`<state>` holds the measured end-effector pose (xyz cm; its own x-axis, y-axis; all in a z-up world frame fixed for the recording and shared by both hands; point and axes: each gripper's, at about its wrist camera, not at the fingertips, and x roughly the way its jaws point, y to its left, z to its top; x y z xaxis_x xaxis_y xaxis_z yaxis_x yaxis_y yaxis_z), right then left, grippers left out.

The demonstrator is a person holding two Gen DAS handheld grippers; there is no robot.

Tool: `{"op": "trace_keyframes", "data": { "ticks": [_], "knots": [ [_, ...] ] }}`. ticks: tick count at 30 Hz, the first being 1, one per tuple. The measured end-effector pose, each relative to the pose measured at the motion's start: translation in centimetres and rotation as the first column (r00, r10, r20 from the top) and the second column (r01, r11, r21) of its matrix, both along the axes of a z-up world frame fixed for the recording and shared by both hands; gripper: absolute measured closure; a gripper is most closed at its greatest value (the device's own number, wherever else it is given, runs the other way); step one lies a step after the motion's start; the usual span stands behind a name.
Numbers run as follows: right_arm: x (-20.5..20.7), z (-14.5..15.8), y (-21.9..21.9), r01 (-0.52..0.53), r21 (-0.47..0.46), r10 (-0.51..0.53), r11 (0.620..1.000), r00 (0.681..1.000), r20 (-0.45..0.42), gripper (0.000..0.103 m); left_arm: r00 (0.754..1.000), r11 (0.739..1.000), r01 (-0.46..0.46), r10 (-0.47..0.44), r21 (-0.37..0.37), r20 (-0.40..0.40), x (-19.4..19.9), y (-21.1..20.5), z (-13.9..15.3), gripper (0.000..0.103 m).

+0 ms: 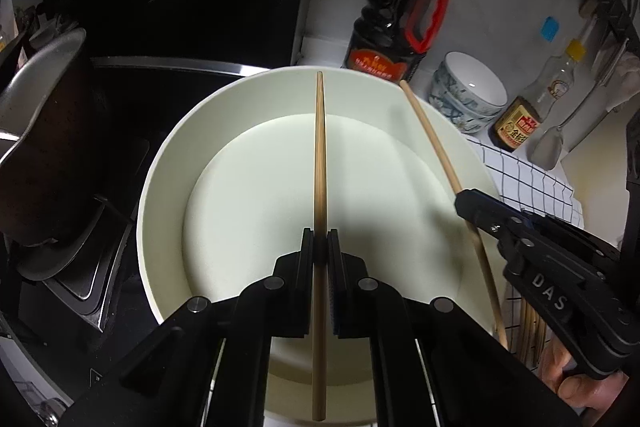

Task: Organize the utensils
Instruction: 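Lift both held chopsticks and carry them over the white plate, then lower the chopsticks into the plate and open both tools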

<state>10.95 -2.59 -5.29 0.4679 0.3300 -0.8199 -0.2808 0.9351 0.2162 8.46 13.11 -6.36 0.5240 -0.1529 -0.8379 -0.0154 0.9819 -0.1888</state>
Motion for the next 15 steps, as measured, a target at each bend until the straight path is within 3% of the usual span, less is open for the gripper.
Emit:
{"op": "trace_keyframes", "data": {
  "ticks": [15],
  "knots": [
    [3.4,-4.9,2.5,0.019,-0.048,-0.027,0.999,0.985,-0.172,0.097,0.992,0.999,0.022,-0.025,-0.028,-0.122,2.7,1.3,-4.0,0.096]
  ]
}}
